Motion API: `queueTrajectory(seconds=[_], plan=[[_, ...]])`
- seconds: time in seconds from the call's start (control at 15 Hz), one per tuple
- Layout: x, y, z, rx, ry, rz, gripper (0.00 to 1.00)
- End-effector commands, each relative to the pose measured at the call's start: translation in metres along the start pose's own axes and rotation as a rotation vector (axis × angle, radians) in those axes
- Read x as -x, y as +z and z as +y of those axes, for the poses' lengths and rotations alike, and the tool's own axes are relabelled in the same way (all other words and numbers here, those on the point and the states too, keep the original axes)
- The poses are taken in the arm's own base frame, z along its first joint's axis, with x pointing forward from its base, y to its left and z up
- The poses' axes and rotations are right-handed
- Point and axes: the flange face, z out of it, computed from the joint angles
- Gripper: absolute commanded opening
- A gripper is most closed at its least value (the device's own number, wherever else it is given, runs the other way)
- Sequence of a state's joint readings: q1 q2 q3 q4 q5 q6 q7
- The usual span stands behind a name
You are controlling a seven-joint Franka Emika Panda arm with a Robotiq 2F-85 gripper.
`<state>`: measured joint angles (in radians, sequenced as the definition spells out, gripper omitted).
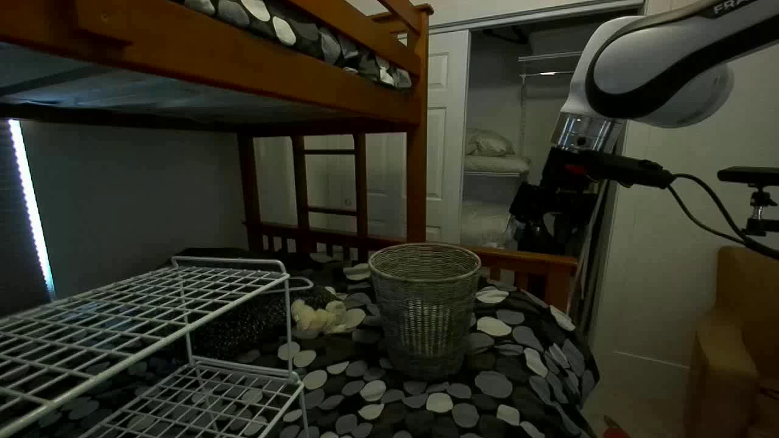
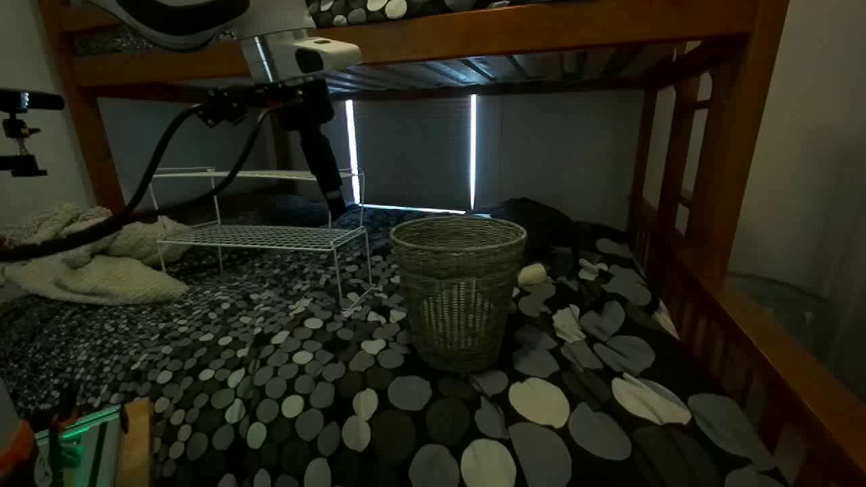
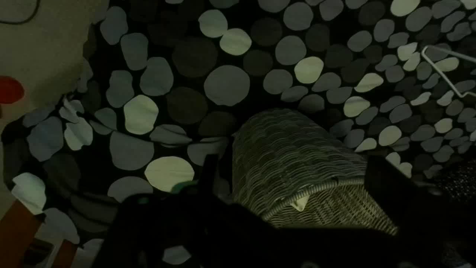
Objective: Pick up the white cloth from the basket and put it on the bed
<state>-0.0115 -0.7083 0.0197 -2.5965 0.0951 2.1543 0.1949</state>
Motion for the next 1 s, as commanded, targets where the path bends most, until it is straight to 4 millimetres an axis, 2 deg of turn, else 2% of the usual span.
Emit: queueTrajectory(seconds=[0.0, 0.73, 0.93], plan=[[0.0, 0.0, 0.0, 0.0, 0.0, -0.001, 1.0], [0.0, 0.001, 0.0, 0.001, 0.0, -0.003, 1.0], [-0.019, 0.013, -0.002, 0.002, 0.025, -0.01, 1.0]])
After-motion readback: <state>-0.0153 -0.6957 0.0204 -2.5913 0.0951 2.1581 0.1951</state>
